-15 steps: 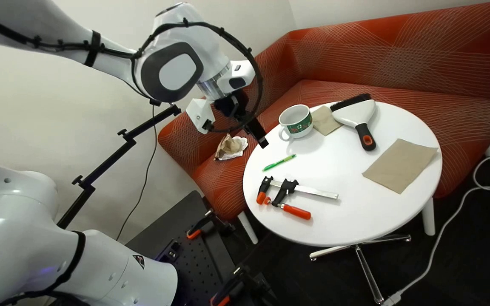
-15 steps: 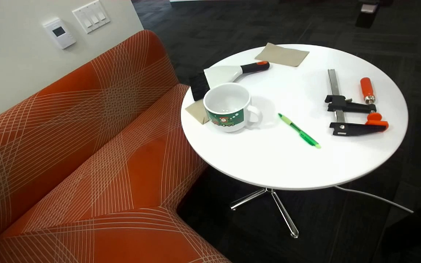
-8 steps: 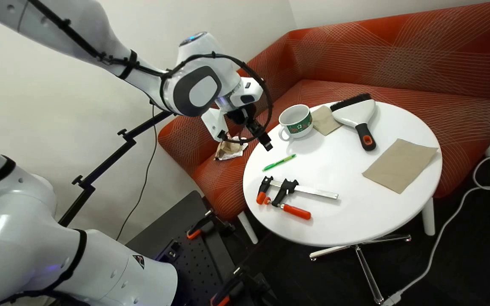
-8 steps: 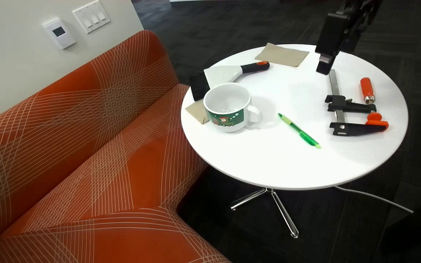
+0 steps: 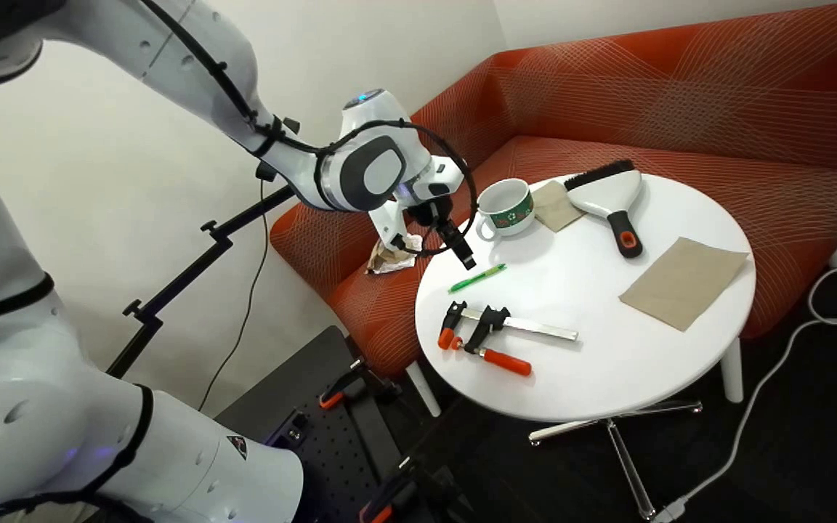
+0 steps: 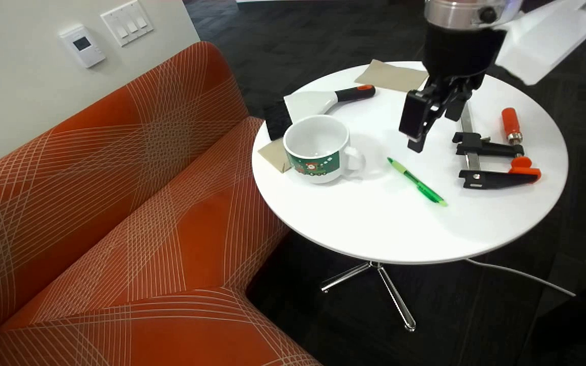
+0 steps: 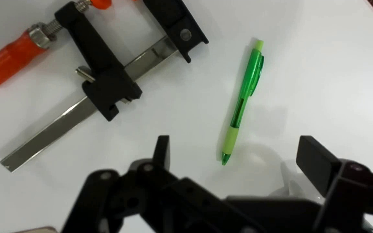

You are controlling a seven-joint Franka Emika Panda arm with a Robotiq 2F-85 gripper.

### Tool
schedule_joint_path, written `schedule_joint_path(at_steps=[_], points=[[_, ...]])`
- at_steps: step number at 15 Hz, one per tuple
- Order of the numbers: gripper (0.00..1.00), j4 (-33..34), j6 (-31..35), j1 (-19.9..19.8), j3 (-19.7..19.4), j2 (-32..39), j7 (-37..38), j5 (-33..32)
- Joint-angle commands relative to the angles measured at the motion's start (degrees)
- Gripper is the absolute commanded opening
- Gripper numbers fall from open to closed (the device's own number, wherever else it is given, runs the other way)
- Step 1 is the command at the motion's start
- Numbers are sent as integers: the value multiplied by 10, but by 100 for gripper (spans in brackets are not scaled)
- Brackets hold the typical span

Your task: Pick up the pen and place it in the cup

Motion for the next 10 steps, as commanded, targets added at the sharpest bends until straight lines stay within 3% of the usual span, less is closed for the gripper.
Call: schedule_joint_path(at_steps=[1,6,10], points=[[100,56,4,34,-25,57,26,6],[100,111,-4,62,-57,115,42,9],[100,138,-12,59,-61,149,40,21]])
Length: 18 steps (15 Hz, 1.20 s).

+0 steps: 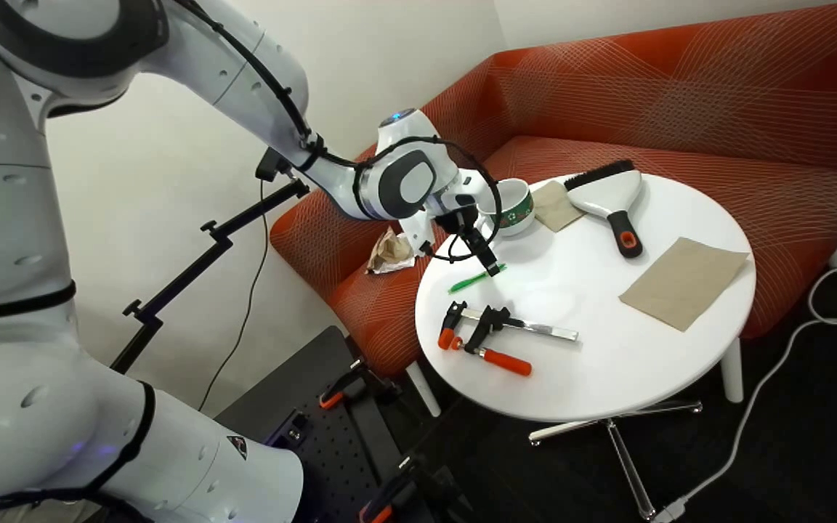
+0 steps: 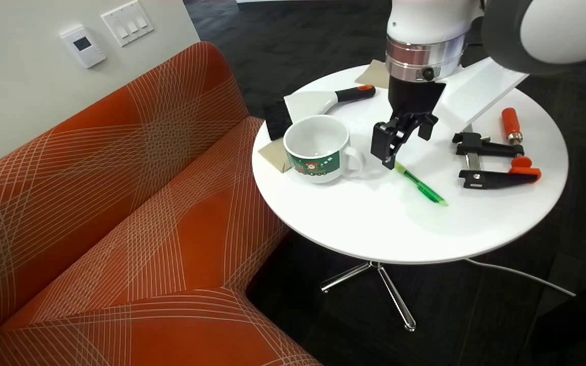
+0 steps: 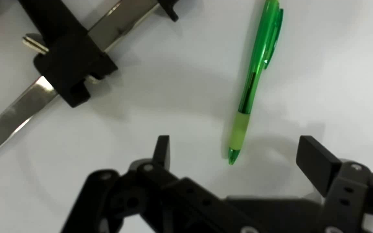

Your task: Pick up the pen and place it in the cup

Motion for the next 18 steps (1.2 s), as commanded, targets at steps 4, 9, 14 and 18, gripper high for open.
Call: schedule_joint_path(at_steps=[4,9,14,18], points=[[100,44,-14,8,-13,50,9,22],[51,56,-15,11,-18,65,11,32],[14,48,-23,9,-16,49,11,36],[1,21,-36,17,-21,13,16,33]])
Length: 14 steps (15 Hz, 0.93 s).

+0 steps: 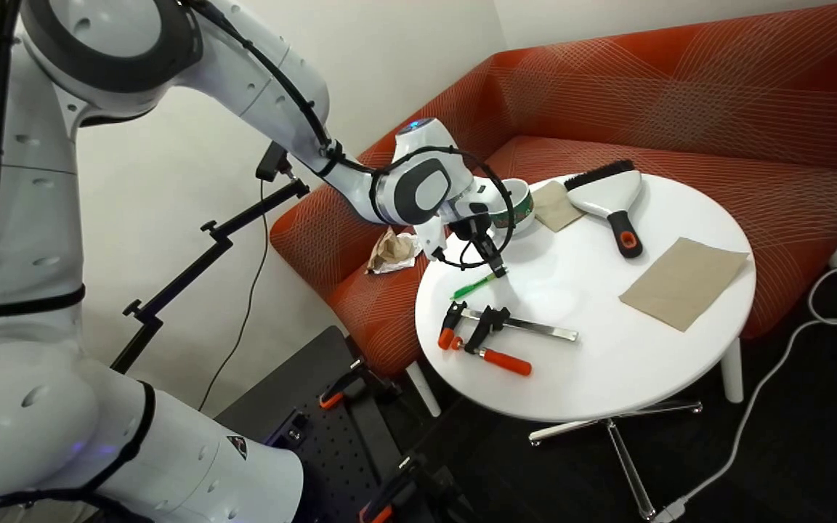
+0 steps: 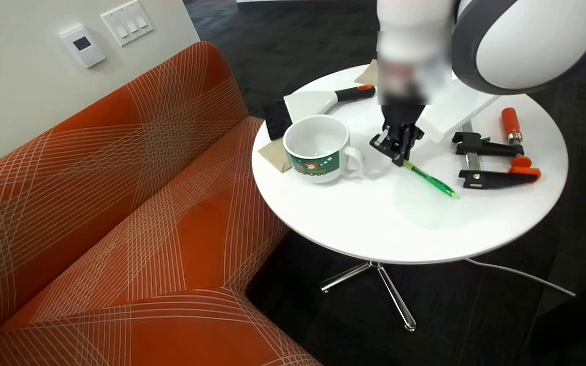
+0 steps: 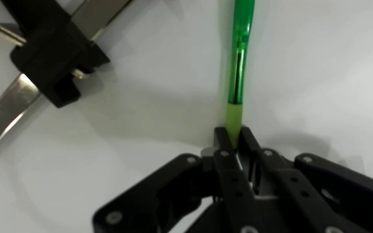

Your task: Pick up the pen and place it in the cup

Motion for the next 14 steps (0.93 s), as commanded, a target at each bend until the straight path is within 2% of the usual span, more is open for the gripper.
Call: schedule_joint_path(at_steps=[1,6,10,12,14], points=[[3,-35,-28,19,-15,-50,19,7],[3,-103,-16,63,-56,-153,54,-21],[3,-125,0,94,-85,-226,98,-85],[3,-123,4,90,-78,-253,100,-131],[3,-118,0,60,-42,-278,51,-163]])
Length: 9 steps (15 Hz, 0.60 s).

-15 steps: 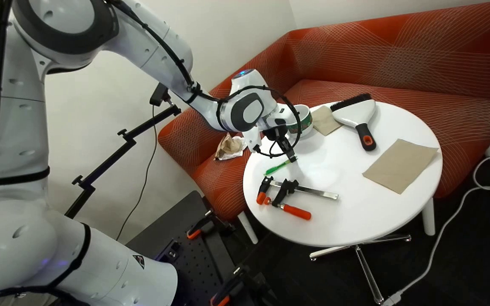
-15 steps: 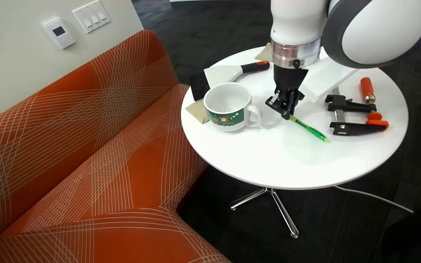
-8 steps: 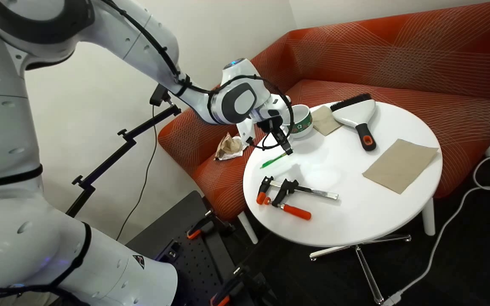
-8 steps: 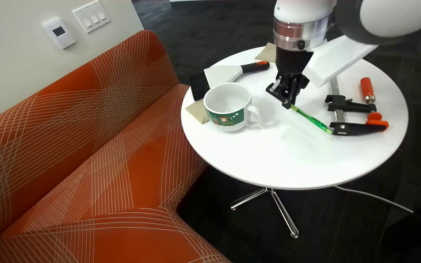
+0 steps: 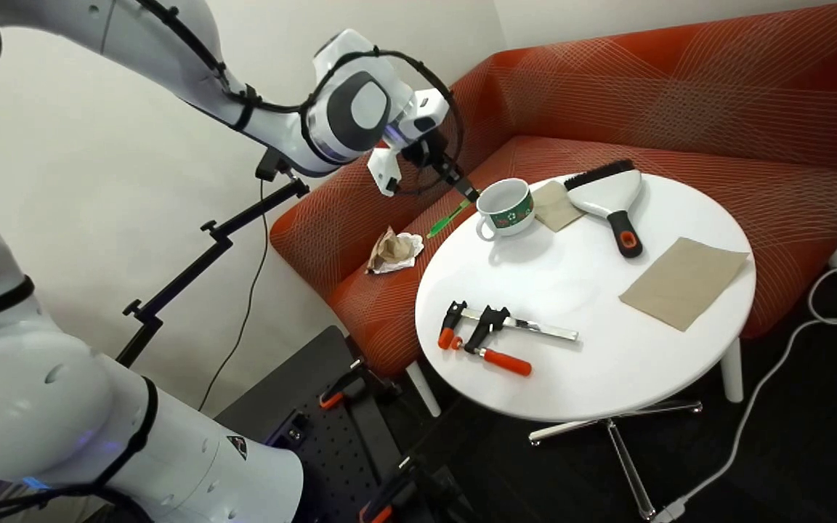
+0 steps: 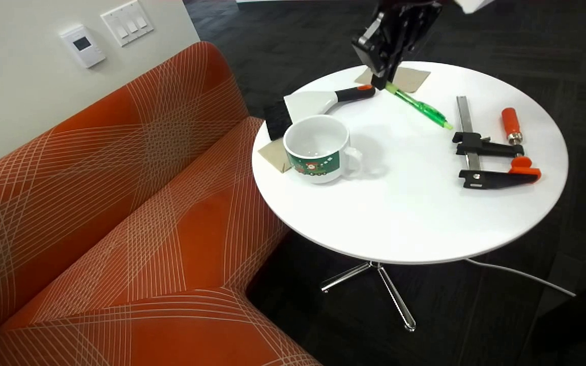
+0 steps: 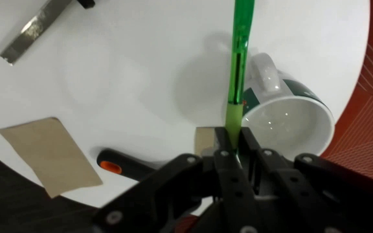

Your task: Pick up the pen and place it in the cup

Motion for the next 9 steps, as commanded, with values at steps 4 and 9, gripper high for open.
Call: schedule_joint_path(at_steps=[4,9], points=[[3,1,0,-87,115,-70,-163,-37],[3,35,17,-164,217,-54,-364,19]])
